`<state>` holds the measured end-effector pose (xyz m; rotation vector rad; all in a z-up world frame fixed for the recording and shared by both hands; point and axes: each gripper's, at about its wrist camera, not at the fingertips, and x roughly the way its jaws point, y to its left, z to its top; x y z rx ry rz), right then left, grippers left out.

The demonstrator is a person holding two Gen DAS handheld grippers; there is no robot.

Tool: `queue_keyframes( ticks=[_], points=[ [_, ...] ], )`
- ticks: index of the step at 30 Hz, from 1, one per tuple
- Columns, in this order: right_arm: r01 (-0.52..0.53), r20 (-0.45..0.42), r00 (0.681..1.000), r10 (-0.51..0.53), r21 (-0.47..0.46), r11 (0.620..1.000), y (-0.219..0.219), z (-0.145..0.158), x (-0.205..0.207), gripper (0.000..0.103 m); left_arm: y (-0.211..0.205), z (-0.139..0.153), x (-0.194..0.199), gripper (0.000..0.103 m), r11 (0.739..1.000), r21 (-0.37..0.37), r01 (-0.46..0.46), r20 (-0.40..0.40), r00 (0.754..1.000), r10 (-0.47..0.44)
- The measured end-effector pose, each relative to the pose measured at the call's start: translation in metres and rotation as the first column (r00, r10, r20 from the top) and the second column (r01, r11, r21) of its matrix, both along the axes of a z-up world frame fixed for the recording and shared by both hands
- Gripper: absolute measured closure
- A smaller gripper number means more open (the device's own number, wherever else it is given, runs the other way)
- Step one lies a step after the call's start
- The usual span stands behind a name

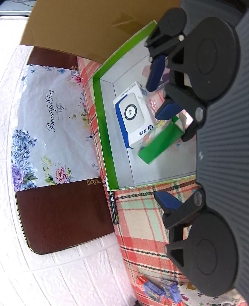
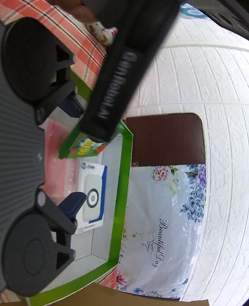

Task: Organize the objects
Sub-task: 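Carry the green carton into the green box and open the left tool, then move the left tool to the blue-capped marker and close on it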

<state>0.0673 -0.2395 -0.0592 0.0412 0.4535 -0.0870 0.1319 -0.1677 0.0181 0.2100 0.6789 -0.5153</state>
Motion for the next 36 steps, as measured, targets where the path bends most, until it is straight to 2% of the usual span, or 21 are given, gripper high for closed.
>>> queue_keyframes(
  ticks=[2, 3, 7, 12, 15, 17, 18, 20, 21, 23, 27, 30, 34, 36],
  points=[
    [0.011, -0.006, 1.000, -0.011, 0.008, 1.000, -0.003, 0.003, -0.001, 0.010, 0.014, 0.005, 0.004, 0.010, 0.993, -0.116, 0.016, -0.067, 0.998, -0.024],
    [0.016, -0.010, 1.000, -0.016, 0.017, 1.000, -0.004, 0.006, -0.003, 0.007, 0.018, 0.009, 0.004, 0.010, 0.989, -0.145, 0.010, -0.084, 0.996, -0.023],
    [0.053, -0.004, 0.999, -0.053, 0.005, 0.999, -0.013, 0.016, -0.012, 0.006, 0.021, 0.015, -0.006, 0.010, 0.995, -0.102, -0.016, -0.029, 0.999, 0.013],
    [0.097, 0.020, 0.995, -0.096, -0.042, 0.994, -0.023, 0.026, -0.035, 0.005, 0.037, 0.018, -0.015, 0.010, 0.993, -0.111, -0.029, -0.038, 0.999, 0.025],
    [0.129, 0.027, 0.991, -0.128, -0.023, 0.991, -0.028, 0.033, -0.042, 0.005, 0.049, 0.016, -0.022, 0.010, 0.994, -0.102, -0.039, -0.033, 0.999, 0.036],
    [0.137, 0.049, 0.990, -0.136, -0.030, 0.990, -0.023, 0.038, -0.047, 0.005, 0.059, 0.013, -0.029, 0.010, 0.995, -0.082, -0.049, -0.012, 0.999, 0.048],
    [0.147, 0.051, 0.988, -0.143, -0.064, 0.987, -0.019, 0.037, -0.047, 0.005, 0.063, 0.011, -0.031, 0.010, 0.997, -0.059, -0.057, 0.000, 0.998, 0.057],
    [0.176, 0.010, 0.984, -0.176, -0.128, 0.976, -0.012, 0.032, -0.040, 0.008, 0.077, 0.005, -0.033, 0.010, 0.997, -0.033, -0.076, 0.001, 0.997, 0.076],
    [0.185, -0.006, 0.982, -0.187, -0.115, 0.976, -0.011, 0.032, -0.040, 0.010, 0.087, 0.003, -0.034, 0.010, 0.996, -0.036, -0.086, -0.012, 0.996, 0.086],
    [0.153, 0.017, 0.988, -0.152, -0.048, 0.987, -0.005, 0.036, -0.046, 0.010, 0.109, 0.000, -0.035, 0.010, 0.993, -0.048, -0.112, -0.027, 0.993, 0.111],
    [0.018, 0.070, 0.997, -0.013, -0.063, 0.998, 0.038, 0.050, -0.054, 0.013, 0.151, -0.005, -0.036, 0.010, 0.984, -0.041, -0.175, -0.036, 0.984, 0.174],
    [-0.131, 0.077, 0.988, 0.136, -0.059, 0.990, 0.076, 0.056, -0.055, 0.026, 0.182, -0.011, -0.033, 0.011, 0.973, -0.038, -0.228, -0.051, 0.973, 0.226],
    [-0.301, -0.004, 0.953, 0.302, -0.087, 0.950, 0.133, 0.049, -0.043, 0.047, 0.218, -0.015, -0.026, 0.013, 0.955, -0.064, -0.289, -0.087, 0.955, 0.283],
    [-0.317, -0.069, 0.948, 0.311, -0.098, 0.943, 0.153, 0.038, -0.032, 0.053, 0.229, -0.019, -0.023, 0.019, 0.954, -0.086, -0.287, -0.124, 0.953, 0.275]
  ],
)
